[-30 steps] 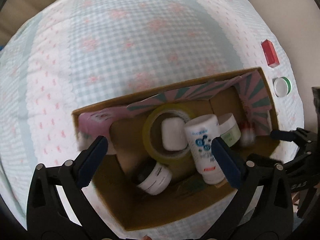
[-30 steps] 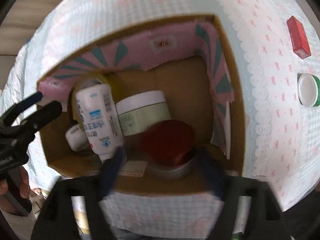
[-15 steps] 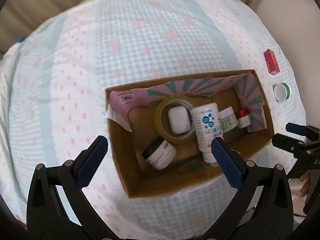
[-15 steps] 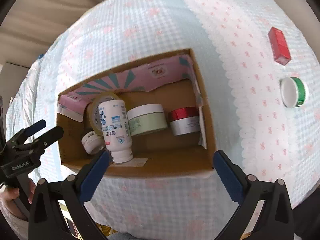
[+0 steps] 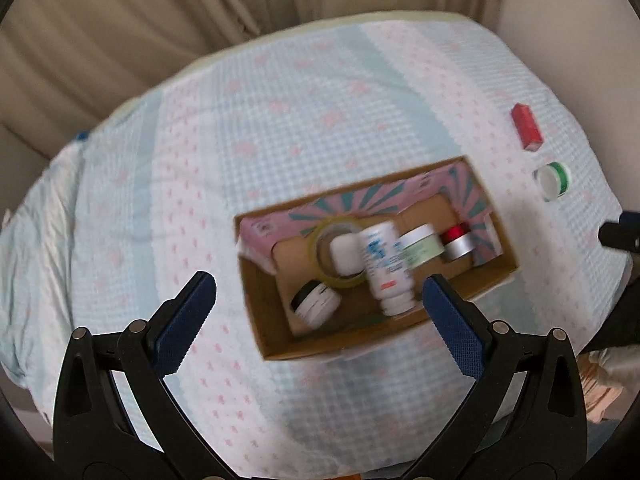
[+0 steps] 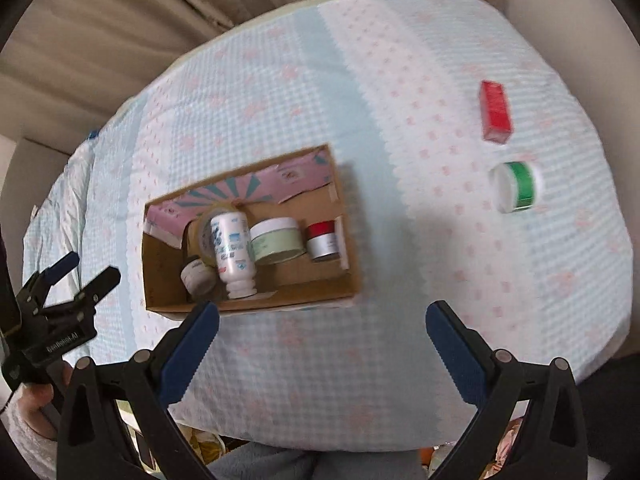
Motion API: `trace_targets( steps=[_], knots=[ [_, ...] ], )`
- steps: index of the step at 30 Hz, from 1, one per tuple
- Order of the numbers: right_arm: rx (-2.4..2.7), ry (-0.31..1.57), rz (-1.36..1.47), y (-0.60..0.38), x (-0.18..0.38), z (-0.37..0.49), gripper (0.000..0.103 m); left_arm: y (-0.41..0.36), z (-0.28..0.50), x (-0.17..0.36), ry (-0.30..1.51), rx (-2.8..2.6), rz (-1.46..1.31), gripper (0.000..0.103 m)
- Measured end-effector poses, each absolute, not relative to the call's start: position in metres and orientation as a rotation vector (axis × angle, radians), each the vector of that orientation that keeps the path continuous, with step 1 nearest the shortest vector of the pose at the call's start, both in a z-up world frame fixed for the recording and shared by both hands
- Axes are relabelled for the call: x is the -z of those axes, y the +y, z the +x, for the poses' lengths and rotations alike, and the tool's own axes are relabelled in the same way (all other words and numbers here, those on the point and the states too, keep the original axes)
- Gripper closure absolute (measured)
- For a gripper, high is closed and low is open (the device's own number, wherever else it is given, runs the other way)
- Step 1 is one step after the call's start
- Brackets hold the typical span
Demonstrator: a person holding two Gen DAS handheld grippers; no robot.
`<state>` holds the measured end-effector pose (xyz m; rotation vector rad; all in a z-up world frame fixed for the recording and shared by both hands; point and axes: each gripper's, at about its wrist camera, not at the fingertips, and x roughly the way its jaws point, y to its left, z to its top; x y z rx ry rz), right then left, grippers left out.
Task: Organize rigid objects
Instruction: 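Withdraw both tools from the box toward the red box and green-banded jar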
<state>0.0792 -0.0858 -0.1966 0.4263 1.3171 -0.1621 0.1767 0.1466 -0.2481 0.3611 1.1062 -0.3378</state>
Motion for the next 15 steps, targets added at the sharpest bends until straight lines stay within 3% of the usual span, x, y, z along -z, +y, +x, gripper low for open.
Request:
trace_targets(
  steps=[8, 15],
  knots=[
    [0.215, 1.231, 0.41, -0.182, 0.141, 0.081, 0.0, 0.053, 0.157, 0.205, 1.05, 0.376, 0.233, 0.0],
    [0.138, 1.225, 0.399, -0.295, 0.131, 0.124, 0.0, -0.055, 0.143, 0.214, 1.078, 0.3, 0.133, 0.0]
  ],
)
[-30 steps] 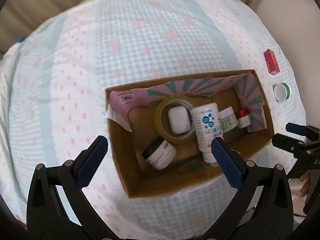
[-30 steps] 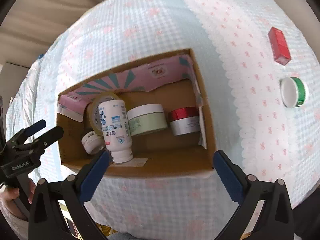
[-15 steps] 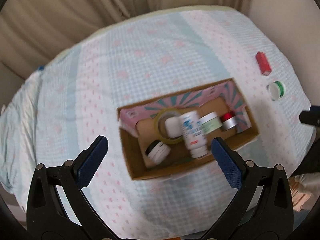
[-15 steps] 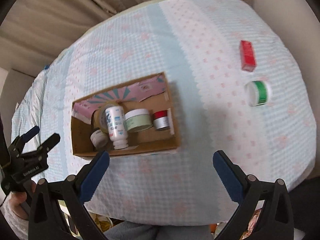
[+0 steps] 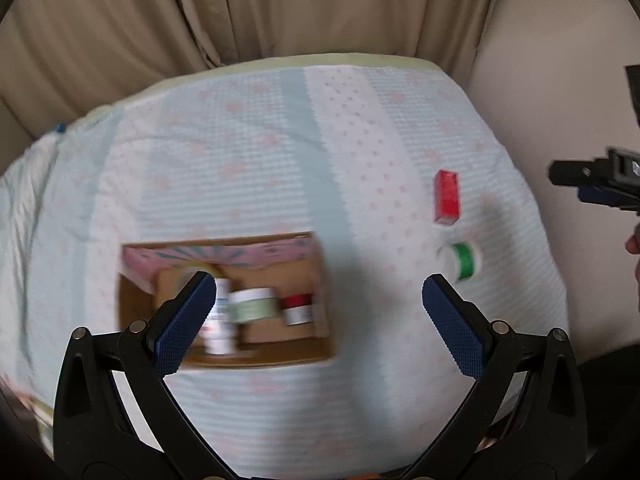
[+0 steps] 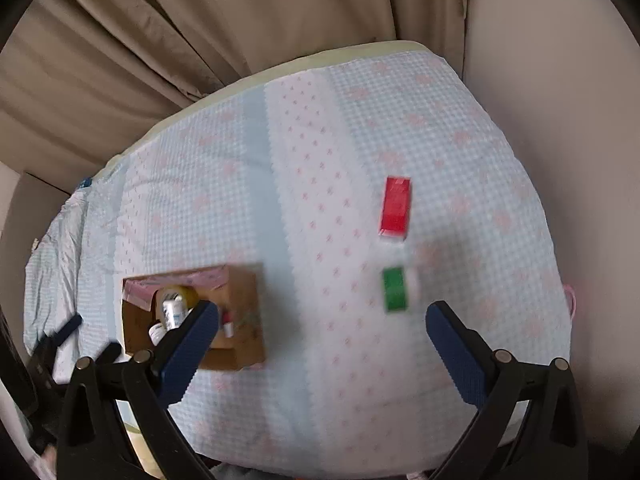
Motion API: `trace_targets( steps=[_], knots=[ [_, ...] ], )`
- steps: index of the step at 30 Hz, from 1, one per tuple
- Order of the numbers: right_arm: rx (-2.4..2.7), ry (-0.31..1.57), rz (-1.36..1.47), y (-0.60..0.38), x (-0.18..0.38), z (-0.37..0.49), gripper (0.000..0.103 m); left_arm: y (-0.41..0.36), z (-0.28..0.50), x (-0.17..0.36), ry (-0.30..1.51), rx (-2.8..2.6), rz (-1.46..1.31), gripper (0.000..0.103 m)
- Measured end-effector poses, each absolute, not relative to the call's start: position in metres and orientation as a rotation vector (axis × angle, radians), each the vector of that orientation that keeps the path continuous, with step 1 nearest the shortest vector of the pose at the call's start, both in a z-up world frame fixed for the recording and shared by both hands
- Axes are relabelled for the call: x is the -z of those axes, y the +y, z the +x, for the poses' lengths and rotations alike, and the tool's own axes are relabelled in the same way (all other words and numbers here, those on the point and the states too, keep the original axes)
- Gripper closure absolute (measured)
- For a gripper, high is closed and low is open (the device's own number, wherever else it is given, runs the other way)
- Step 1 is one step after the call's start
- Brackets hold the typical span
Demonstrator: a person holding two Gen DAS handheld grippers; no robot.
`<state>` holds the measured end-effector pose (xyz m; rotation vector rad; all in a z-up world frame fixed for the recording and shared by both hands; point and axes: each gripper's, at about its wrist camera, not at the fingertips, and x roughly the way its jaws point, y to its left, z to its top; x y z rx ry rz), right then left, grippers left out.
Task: Organize rigid objects
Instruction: 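Withdraw both tools from the box toward the red box and green-banded jar, then grasp the green-banded white jar with the left tool while the right tool grasps the red box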
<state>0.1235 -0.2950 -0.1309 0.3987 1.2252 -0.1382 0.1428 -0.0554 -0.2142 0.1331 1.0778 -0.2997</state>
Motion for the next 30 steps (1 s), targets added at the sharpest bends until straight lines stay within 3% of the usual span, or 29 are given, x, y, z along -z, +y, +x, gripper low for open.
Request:
trace_targets(
  steps=[9, 17, 21, 23, 26, 28, 30],
  knots=[
    [0.091, 1.373, 0.465, -0.394, 0.197, 0.189, 0.0, -0.172, 0.135, 0.281, 1.18, 0.295, 0.073, 0.0],
    [0.083, 1.49, 0.52, -0.419, 0.281, 0.248, 0.0, -0.251, 0.14, 0.376, 1.217, 0.323, 0.069, 0.0],
    [0.071, 1.586, 0.53, -0.416, 0.342, 0.276, 0.014, -0.273, 0.146, 0.426, 1.261, 0.329, 0.043, 0.004],
    [0.071, 1.627, 0.571, -0.417, 0.367, 0.281, 0.025, -0.279, 0.148, 0.44, 1.267, 0.35, 0.028, 0.005],
    [0.098, 1.669, 0.599, -0.418, 0.396, 0.282, 0.03, -0.294, 0.151, 0.458, 1.27, 0.361, 0.059, 0.005],
    [0.101, 1.687, 0.595, -0.417, 0.409, 0.283, 0.035, -0.296, 0.156, 0.466, 1.282, 0.35, 0.046, 0.014],
    [0.094, 1.695, 0.588, -0.414, 0.417, 0.285, 0.043, -0.298, 0.161, 0.477, 1.317, 0.339, 0.036, 0.035]
  ],
)
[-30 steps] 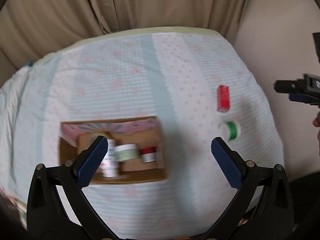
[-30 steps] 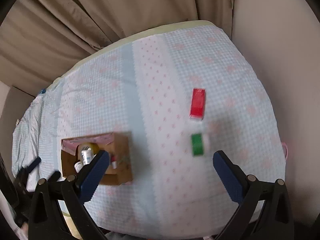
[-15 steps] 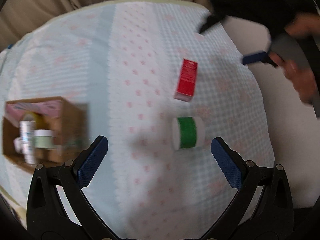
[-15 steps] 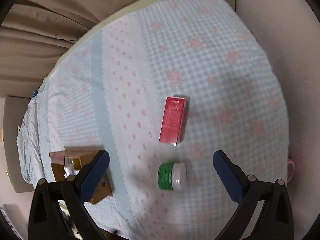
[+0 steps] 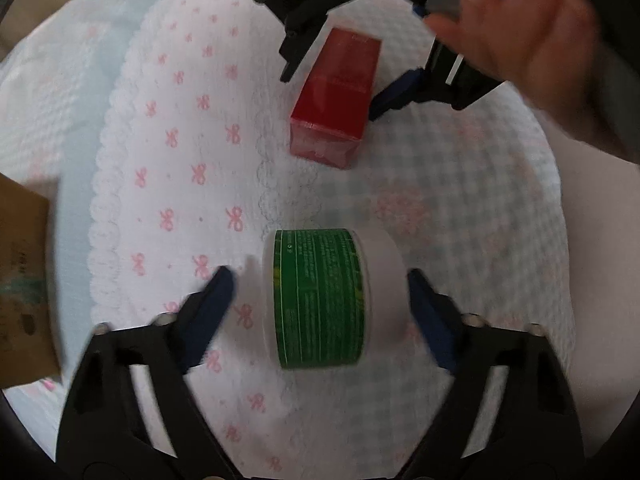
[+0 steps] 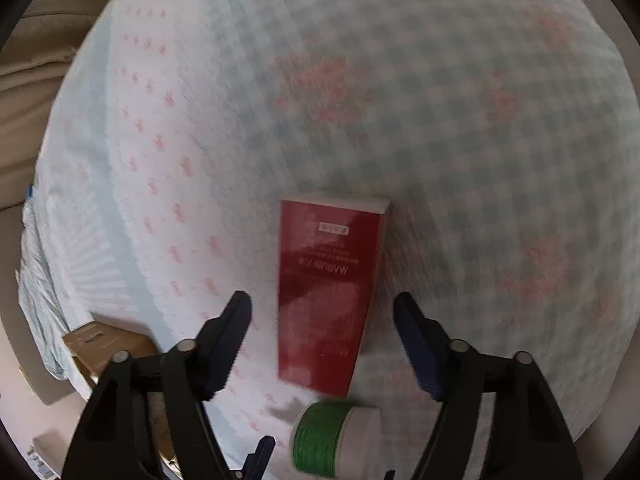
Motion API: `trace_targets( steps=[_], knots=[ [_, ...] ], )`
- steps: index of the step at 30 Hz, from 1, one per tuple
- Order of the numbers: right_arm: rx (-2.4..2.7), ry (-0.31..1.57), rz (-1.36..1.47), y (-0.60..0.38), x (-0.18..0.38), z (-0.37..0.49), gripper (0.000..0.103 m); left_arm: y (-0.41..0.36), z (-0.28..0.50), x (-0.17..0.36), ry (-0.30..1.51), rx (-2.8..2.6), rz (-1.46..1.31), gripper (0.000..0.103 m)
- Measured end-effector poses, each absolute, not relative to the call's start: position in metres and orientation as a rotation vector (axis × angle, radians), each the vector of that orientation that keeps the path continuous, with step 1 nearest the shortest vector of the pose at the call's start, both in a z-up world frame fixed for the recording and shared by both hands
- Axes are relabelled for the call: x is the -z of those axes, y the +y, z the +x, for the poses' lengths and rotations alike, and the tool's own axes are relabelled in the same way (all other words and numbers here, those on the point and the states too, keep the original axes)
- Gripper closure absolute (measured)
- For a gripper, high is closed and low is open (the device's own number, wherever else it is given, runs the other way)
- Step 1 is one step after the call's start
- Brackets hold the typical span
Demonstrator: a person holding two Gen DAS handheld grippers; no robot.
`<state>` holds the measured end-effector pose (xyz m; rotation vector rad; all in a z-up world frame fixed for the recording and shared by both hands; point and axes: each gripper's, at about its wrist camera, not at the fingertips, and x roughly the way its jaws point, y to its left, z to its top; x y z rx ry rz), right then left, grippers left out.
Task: Organize rigid objects
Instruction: 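Grasp the green-banded white jar with the left tool while the right tool grasps the red box, then carry the green-banded jar and red box over the cardboard box with both tools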
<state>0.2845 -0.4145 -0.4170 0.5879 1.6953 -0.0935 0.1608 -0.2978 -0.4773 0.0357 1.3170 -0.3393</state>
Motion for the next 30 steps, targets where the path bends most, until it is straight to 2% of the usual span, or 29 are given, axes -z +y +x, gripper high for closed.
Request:
trace_targets(
  steps=[3, 4, 6, 12, 20, 24, 30],
  knots=[
    [0.089, 1.716, 0.542, -0.411, 0.422, 0.288, 0.05, -0.3, 0.162, 0.484, 1.331, 0.386, 0.007, 0.047],
    [0.089, 1.719, 0.518, -0.41, 0.422, 0.288, 0.055, -0.302, 0.162, 0.483, 1.322, 0.384, 0.029, 0.048],
    [0.074, 1.71, 0.511, -0.41, 0.419, 0.287, 0.056, -0.304, 0.16, 0.48, 1.308, 0.387, 0.06, 0.051],
    [0.084, 1.683, 0.483, -0.408, 0.409, 0.282, 0.059, -0.298, 0.161, 0.473, 1.299, 0.388, 0.068, 0.051],
    [0.058, 1.615, 0.44, -0.398, 0.365, 0.266, 0.063, -0.26, 0.155, 0.442, 1.26, 0.357, 0.03, 0.051],
    [0.037, 1.557, 0.467, -0.389, 0.329, 0.251, 0.063, -0.232, 0.15, 0.403, 1.21, 0.342, 0.001, 0.051],
    [-0.034, 1.434, 0.422, -0.363, 0.242, 0.228, 0.063, -0.186, 0.144, 0.332, 1.131, 0.311, -0.024, 0.051]
  ],
)
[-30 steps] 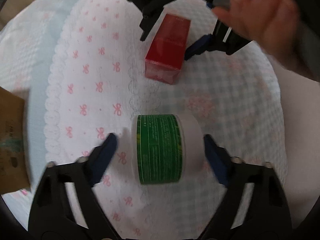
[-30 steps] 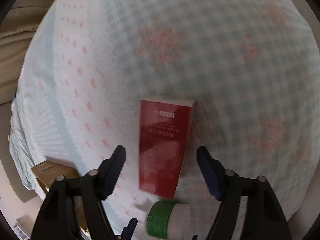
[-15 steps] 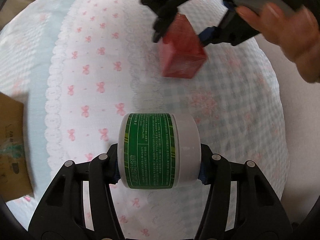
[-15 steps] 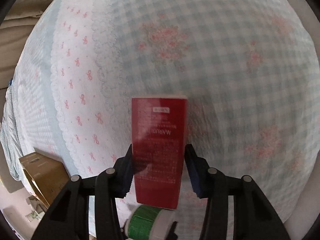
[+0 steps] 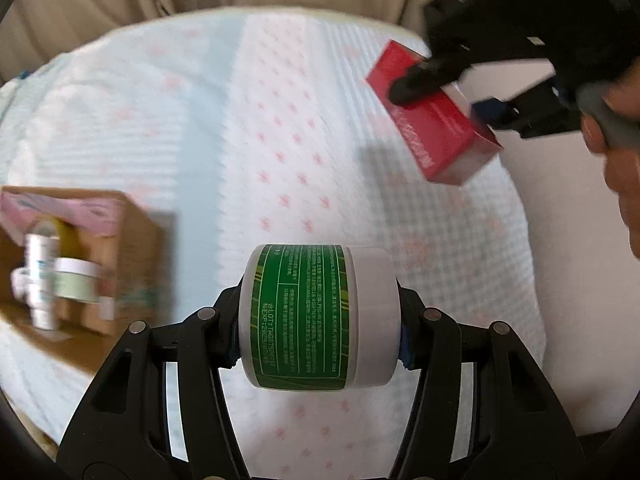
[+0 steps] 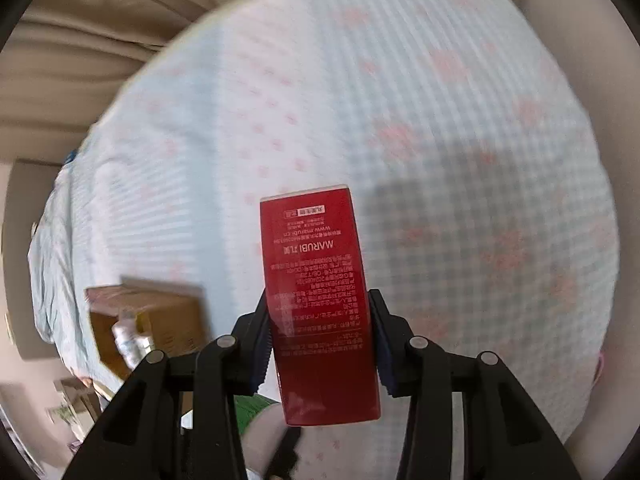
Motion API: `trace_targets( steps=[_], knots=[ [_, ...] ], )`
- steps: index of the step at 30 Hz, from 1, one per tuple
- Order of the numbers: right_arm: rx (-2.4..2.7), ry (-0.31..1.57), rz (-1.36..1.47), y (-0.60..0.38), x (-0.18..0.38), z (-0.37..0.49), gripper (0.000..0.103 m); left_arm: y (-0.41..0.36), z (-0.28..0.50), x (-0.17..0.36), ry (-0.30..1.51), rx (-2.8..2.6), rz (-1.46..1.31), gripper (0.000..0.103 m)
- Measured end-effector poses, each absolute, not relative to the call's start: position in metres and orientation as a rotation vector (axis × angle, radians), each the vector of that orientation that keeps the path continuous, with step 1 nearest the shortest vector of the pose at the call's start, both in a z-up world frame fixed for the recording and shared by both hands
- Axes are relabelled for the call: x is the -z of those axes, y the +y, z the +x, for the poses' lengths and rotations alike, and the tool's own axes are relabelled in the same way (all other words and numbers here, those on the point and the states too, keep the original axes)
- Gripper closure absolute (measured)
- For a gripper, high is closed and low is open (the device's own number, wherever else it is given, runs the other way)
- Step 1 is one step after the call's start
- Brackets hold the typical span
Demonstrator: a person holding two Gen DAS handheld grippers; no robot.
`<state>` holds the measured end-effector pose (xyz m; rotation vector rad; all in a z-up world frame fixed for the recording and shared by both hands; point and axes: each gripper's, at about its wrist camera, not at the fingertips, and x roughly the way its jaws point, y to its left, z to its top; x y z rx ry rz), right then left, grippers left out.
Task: Organize rigid objects
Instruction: 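Carry the green-banded jar and red box over the cardboard box with both tools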
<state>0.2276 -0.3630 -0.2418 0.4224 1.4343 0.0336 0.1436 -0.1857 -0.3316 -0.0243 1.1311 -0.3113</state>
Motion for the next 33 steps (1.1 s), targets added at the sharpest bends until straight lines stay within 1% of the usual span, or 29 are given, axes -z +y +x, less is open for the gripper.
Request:
trace_targets(
  steps=[5, 9, 12, 15, 19, 23, 27, 31, 33],
  knots=[
    [-0.114, 1.344, 0.443, -0.313, 0.176, 0.206, 0.063, -0.129, 0.141, 0.271, 1.066, 0.273, -0.038, 0.051],
    [-0.174, 1.281, 0.43, -0.267, 0.144, 0.198, 0.063, -0.076, 0.142, 0.239, 1.03, 0.254, -0.03, 0.051],
    [-0.213, 1.249, 0.427, -0.223, 0.132, 0.188, 0.063, -0.03, 0.151, 0.225, 1.02, 0.24, -0.016, 0.051],
    [-0.228, 1.241, 0.482, -0.184, 0.137, 0.182, 0.063, 0.023, 0.163, 0.219, 1.026, 0.236, -0.008, 0.051],
    [-0.207, 1.245, 0.582, -0.141, 0.159, 0.178, 0.063, 0.08, 0.182, 0.223, 1.054, 0.253, 0.02, 0.051],
    [-0.143, 1.25, 0.69, -0.098, 0.186, 0.172, 0.063, 0.128, 0.203, 0.239, 1.094, 0.29, 0.056, 0.051],
    [-0.065, 1.28, 0.763, -0.063, 0.218, 0.168, 0.063, 0.164, 0.228, 0.268, 1.158, 0.316, 0.088, 0.051],
    [0.011, 1.301, 0.824, -0.045, 0.244, 0.165, 0.063, 0.178, 0.248, 0.305, 1.228, 0.345, 0.137, 0.051],
    [0.048, 1.314, 0.799, -0.038, 0.258, 0.163, 0.063, 0.18, 0.255, 0.323, 1.261, 0.354, 0.155, 0.051]
  ],
)
